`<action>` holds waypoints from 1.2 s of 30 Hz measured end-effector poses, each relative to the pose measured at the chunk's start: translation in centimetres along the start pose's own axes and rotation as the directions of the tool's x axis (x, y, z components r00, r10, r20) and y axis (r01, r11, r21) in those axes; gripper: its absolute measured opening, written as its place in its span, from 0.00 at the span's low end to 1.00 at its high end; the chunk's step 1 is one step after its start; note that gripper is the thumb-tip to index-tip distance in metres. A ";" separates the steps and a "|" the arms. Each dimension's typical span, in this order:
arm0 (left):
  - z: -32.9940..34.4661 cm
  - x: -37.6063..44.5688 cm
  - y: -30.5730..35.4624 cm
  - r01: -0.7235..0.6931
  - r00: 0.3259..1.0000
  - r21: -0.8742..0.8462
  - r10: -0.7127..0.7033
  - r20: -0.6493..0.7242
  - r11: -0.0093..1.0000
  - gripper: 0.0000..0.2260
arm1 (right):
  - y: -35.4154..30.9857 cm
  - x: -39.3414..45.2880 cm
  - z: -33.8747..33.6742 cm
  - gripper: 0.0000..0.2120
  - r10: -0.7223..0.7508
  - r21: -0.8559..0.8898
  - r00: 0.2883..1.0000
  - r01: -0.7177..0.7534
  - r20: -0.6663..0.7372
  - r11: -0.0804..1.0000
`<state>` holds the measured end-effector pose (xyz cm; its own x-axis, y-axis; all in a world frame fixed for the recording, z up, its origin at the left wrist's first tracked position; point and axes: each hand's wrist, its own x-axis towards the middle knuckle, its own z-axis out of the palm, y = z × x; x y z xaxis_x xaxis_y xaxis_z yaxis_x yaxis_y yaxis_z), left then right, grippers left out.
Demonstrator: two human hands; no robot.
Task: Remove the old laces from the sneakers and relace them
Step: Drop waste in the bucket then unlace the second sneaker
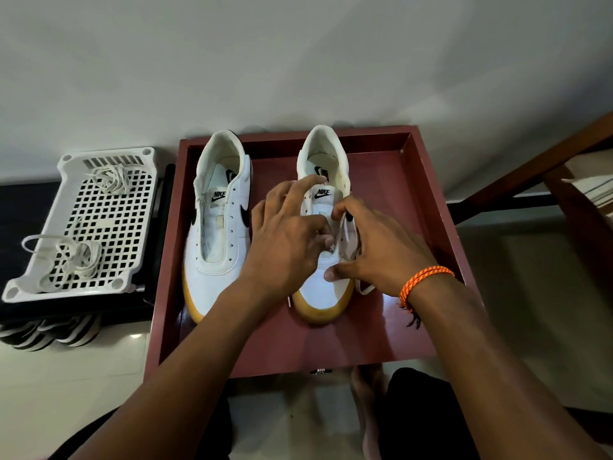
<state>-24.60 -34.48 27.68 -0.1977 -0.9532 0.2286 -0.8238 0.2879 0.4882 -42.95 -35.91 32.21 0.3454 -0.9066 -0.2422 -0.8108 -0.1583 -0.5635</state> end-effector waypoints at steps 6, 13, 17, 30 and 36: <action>-1.5 1.0 -1.1 0.114 0.970 -0.076 -0.128 -0.205 0.991 0.09 | 0.1 0.0 0.1 0.39 0.000 -0.009 1.000 0.000 -0.004 1.000; 0.6 -0.6 0.1 -0.026 0.997 0.068 0.021 0.071 0.997 0.03 | 0.1 0.2 0.2 0.38 -0.014 0.001 1.000 0.014 0.009 1.000; 0.1 0.1 0.0 0.064 0.998 -0.032 -0.064 -0.007 0.997 0.03 | 0.2 0.0 0.1 0.38 -0.004 0.002 1.000 0.004 0.002 1.000; 0.8 -0.6 0.1 -0.015 0.998 0.089 0.009 0.067 0.996 0.07 | 0.0 0.0 0.0 0.38 -0.015 0.026 1.000 0.015 0.012 1.000; -0.8 0.5 -0.2 0.171 0.975 -0.086 -0.182 -0.131 0.981 0.05 | -0.1 -0.2 -0.1 0.37 0.002 0.005 1.000 -0.002 0.003 1.000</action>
<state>-24.10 -34.98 28.35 0.0264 -0.9694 0.2441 -0.7967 0.1271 0.5909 -42.98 -35.79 32.39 0.3454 -0.9058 -0.2452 -0.8090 -0.1550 -0.5670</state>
